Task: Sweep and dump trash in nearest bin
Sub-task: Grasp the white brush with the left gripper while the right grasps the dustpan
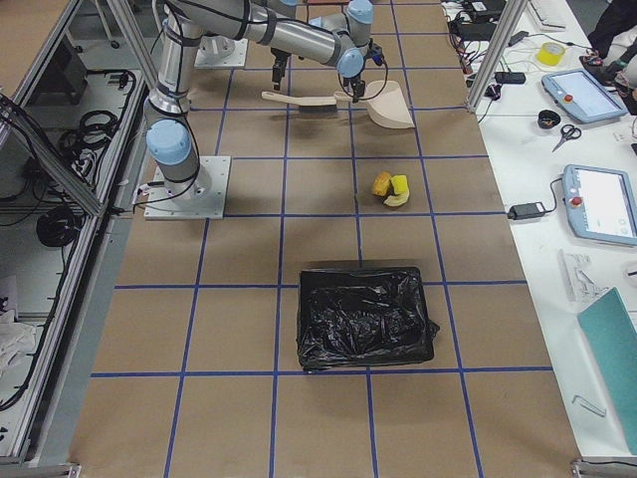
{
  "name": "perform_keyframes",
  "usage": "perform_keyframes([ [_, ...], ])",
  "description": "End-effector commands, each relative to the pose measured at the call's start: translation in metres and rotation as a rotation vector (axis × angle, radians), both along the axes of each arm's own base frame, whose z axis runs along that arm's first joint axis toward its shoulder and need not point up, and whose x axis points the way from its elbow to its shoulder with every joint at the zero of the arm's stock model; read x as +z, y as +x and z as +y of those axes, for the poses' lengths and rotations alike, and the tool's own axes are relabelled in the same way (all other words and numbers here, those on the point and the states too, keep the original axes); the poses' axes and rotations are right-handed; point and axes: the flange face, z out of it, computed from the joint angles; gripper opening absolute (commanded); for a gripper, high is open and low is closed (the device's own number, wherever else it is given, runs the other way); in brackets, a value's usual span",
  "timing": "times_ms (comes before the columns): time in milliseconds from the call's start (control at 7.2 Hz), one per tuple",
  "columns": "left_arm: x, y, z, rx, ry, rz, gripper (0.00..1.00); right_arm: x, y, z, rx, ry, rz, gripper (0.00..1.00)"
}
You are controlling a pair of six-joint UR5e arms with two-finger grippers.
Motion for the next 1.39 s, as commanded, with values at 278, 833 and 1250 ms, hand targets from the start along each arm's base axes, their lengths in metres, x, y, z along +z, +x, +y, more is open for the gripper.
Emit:
perform_keyframes([
  [278, -0.027, -0.025, 0.023, -0.025, 0.034, -0.039, 0.83, -0.005, -0.003, 0.006, -0.013, 0.006, 0.022, 0.65],
  [833, -0.035, -0.024, 0.03, 0.004, 0.064, -0.053, 0.45, 0.005, -0.003, 0.005, -0.07, -0.007, 0.017, 0.08],
  [1250, -0.025, -0.025, 0.024, 0.051, 0.041, -0.059, 0.0, 0.029, -0.014, 0.0, -0.107, -0.058, 0.022, 0.0],
])
